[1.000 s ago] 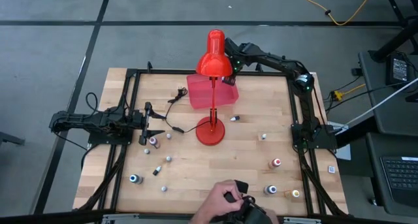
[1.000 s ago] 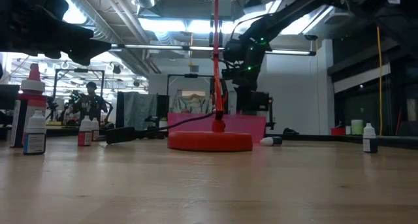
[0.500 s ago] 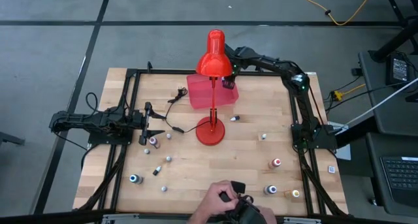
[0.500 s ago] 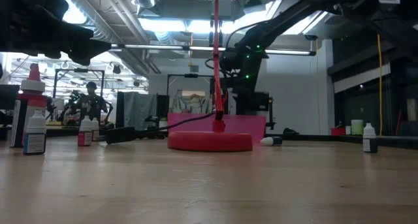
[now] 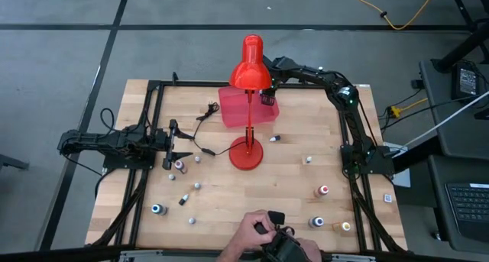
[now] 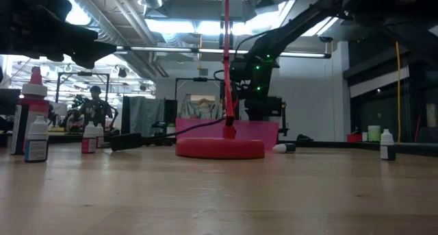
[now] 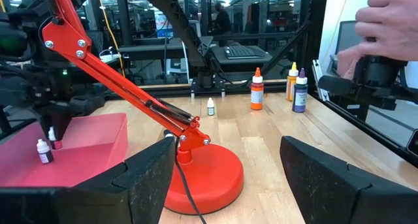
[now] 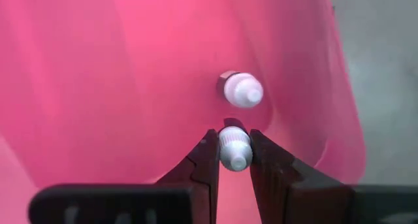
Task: Pick & Place food coloring
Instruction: Put the small red food coloring bottle into the red bin, then put the small green food coloring bottle into the red bin
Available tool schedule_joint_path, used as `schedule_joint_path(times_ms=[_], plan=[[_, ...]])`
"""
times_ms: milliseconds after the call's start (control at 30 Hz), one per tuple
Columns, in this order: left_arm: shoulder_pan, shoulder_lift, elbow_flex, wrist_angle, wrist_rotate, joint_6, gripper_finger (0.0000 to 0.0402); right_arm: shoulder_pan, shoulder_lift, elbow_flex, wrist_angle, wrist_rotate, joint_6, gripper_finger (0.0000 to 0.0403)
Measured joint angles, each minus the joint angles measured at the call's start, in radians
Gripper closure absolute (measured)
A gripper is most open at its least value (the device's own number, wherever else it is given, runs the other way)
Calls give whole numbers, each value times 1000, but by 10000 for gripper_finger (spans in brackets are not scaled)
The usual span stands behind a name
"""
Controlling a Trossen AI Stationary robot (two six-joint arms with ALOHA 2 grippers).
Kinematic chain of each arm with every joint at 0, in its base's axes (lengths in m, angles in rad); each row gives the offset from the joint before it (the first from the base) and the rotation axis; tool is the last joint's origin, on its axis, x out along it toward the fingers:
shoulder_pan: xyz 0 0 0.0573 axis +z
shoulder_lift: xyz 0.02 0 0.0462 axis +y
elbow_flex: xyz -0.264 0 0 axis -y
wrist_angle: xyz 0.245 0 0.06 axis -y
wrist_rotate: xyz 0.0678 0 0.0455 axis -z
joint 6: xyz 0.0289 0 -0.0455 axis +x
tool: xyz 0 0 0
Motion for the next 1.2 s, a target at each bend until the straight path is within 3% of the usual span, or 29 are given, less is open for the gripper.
schedule_joint_path(times_ms=[367,867,1200], plan=[[0,0,0,0,0,0,130,0,22,-3,25,0,1,332],[0,0,0,0,0,0,128,0,21,-1,26,0,3,246],[0,0,0,0,0,0,129,0,20,130,-69,0,31,242]])
